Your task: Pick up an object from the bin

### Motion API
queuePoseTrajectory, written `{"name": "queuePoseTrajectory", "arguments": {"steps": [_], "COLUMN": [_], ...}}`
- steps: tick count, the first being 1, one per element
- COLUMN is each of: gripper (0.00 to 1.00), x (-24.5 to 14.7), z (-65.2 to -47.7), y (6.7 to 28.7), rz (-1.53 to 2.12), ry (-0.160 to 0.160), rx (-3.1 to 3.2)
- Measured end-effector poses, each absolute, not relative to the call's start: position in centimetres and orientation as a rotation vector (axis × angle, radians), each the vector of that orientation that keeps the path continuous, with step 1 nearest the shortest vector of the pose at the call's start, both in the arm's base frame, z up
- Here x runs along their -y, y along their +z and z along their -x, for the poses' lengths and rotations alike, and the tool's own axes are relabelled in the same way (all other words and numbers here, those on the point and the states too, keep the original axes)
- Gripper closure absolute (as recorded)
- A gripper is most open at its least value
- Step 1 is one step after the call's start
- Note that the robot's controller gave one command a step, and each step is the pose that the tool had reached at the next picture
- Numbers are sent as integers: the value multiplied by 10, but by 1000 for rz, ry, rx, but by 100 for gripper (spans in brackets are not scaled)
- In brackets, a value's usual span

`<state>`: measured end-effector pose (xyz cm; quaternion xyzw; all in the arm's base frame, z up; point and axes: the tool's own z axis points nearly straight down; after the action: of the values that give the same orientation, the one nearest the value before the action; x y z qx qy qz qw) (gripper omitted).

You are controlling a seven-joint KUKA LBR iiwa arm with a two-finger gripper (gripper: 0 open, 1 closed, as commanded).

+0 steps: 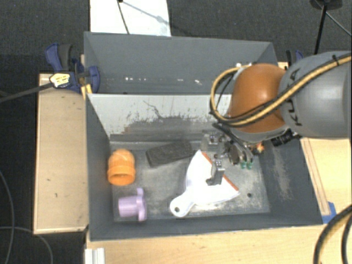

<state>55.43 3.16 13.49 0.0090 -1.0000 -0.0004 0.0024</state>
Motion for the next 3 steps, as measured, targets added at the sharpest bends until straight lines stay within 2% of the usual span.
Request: {"name": "queuePoseTrajectory", "arguments": {"steps": [1,2,3], "gripper": [0,0,100], "x": [-31,-35,-27], "z": [-556,-559,-564], "y": [140,117,88], "rz": [-27,301,4], "ry": [-2,-2,-1], "rx": [3144,3136,3141]}}
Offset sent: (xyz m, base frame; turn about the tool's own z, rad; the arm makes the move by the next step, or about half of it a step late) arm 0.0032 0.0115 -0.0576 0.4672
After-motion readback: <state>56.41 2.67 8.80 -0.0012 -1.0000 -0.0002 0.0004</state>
